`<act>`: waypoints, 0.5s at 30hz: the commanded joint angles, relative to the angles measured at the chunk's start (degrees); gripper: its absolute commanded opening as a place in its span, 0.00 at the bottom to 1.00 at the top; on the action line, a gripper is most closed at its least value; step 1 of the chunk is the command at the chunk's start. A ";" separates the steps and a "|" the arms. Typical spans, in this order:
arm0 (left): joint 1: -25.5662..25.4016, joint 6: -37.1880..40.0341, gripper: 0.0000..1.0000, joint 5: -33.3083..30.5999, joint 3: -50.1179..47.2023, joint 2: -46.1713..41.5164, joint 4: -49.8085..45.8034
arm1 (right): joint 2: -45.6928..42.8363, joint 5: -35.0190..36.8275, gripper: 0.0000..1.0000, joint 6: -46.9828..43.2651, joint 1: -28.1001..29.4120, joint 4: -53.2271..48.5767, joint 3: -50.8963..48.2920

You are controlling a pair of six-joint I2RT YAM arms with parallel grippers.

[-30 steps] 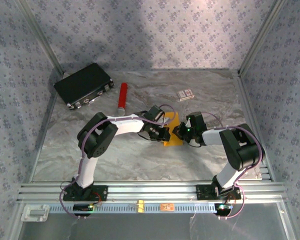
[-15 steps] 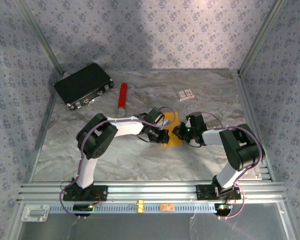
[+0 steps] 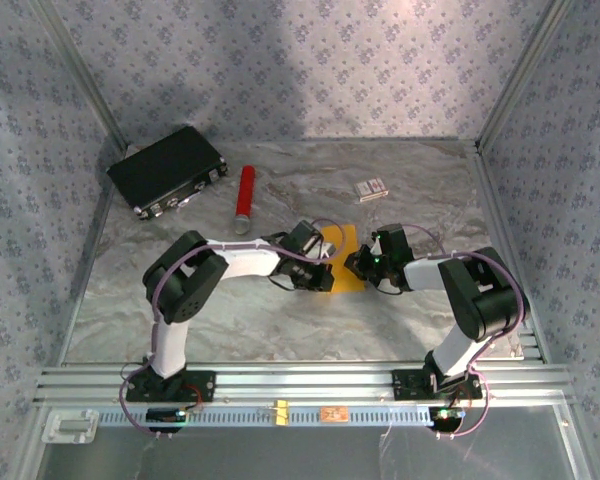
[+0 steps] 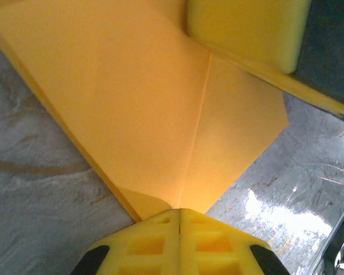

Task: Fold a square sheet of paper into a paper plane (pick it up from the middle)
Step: Fold the triangle a second time at the center of the table.

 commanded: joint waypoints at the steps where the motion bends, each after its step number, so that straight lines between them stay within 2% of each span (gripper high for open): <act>1: -0.55 -0.80 0.04 -0.82 -3.78 -1.91 -5.63 | 2.33 4.00 0.02 -1.44 -0.56 -5.12 -1.81; 15: -0.19 -1.19 0.02 -0.07 -1.52 -8.69 -2.02 | 1.19 4.09 0.02 -1.00 -0.64 -5.29 -1.92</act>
